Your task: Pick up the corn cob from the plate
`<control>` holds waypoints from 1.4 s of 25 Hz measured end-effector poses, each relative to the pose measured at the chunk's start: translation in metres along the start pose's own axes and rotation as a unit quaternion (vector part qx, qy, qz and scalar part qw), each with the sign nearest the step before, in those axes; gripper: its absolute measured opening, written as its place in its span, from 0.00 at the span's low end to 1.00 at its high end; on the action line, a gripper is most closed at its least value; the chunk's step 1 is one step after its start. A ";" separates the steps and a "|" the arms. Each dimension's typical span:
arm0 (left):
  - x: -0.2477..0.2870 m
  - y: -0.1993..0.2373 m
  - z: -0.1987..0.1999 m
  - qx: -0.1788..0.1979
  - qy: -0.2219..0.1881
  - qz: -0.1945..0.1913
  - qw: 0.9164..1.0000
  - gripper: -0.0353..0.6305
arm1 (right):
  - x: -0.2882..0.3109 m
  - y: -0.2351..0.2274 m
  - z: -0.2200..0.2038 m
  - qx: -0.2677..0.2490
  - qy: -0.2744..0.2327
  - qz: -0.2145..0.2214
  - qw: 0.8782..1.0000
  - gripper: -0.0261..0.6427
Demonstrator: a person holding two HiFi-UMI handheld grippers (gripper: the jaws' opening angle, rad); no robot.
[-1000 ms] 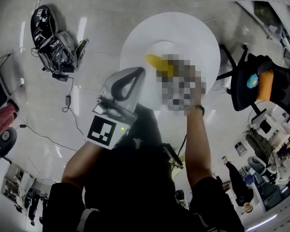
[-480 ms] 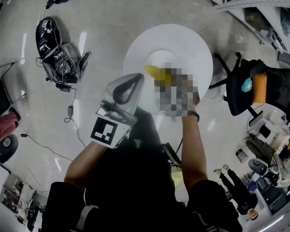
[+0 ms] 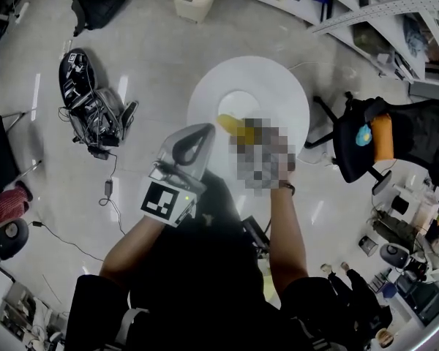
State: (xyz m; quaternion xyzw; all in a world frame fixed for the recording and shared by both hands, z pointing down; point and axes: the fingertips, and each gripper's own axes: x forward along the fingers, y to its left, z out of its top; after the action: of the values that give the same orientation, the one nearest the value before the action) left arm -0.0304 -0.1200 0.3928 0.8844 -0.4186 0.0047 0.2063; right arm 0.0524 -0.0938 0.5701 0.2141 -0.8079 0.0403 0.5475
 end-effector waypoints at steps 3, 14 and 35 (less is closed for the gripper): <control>-0.008 -0.006 0.008 0.004 -0.004 -0.005 1.000 0.06 | -0.013 0.002 0.007 0.004 -0.006 -0.009 1.000 0.42; -0.050 -0.029 0.031 0.015 -0.033 -0.022 0.999 0.06 | -0.059 0.027 0.028 0.016 -0.019 -0.049 0.998 0.42; -0.142 -0.054 0.048 0.028 -0.064 -0.067 0.995 0.06 | -0.136 0.106 0.056 0.059 -0.042 -0.139 0.988 0.42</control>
State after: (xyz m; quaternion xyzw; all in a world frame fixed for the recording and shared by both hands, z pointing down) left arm -0.0907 -0.0027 0.3036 0.9145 -0.3701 -0.0544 0.1542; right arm 0.0049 0.0264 0.4430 0.3579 -0.7890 0.0020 0.4994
